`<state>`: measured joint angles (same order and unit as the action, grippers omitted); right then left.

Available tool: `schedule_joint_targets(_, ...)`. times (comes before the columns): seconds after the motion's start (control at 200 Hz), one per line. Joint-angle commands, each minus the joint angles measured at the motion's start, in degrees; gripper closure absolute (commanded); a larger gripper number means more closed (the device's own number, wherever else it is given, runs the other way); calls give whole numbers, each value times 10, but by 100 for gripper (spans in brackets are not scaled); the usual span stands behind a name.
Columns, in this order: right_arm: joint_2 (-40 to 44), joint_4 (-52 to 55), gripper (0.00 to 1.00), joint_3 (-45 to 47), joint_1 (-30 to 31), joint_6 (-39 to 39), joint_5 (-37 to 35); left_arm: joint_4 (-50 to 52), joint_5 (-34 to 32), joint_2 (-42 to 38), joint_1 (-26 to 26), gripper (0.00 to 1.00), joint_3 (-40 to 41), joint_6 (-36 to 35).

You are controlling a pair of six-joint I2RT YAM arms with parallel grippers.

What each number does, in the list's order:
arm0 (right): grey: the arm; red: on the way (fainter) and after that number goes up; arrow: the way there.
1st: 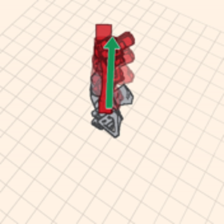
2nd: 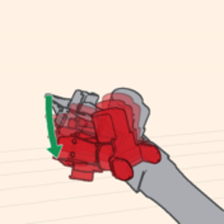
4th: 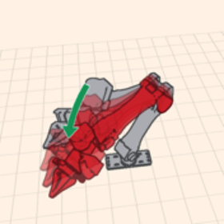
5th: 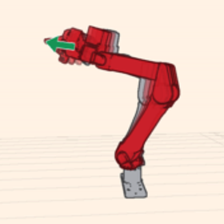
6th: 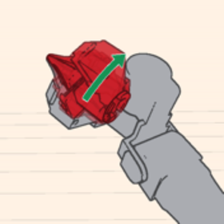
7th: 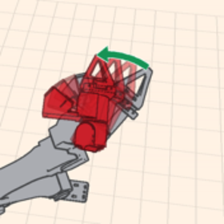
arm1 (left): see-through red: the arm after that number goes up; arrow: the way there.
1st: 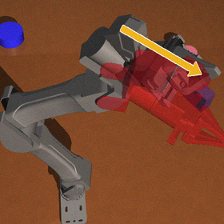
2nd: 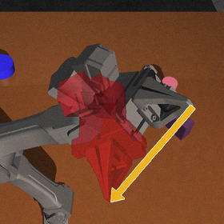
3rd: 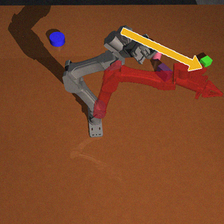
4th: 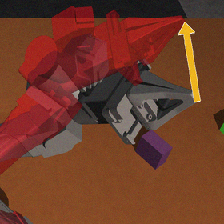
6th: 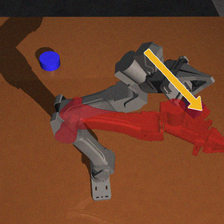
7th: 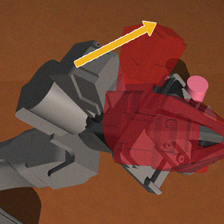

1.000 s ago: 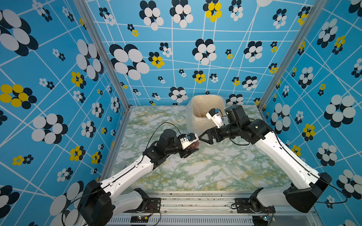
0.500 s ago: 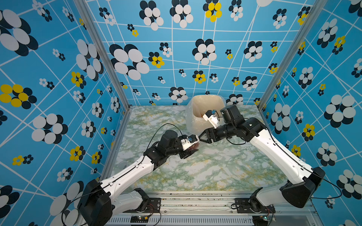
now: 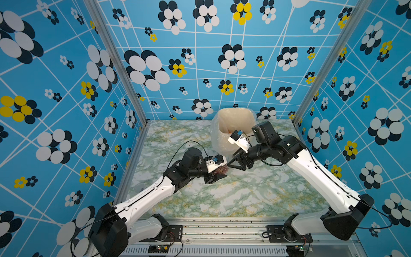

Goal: Empty the moldy dried flower tea in the jars
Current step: Unscrew the lid from the jar.

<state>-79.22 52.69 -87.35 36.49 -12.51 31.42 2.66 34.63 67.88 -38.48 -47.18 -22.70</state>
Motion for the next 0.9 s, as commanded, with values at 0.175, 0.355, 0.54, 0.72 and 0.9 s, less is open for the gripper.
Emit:
schedule_joint_targets(0.175,42,-63,68,29,-1,-209,-49,44,139,24,5,84,-37,14)
schedule_joint_targets(0.355,48,-64,68,49,-1,-265,-59,44,156,27,11,84,-35,21)
schedule_joint_targets(0.54,49,-67,67,61,-1,-313,-62,56,180,34,14,84,-42,24)
schedule_joint_targets(0.72,39,-79,49,62,-1,-305,-48,60,184,41,15,84,-46,28)
schedule_joint_targets(0.9,63,-150,19,68,-4,-173,-30,24,96,24,15,85,-26,24)
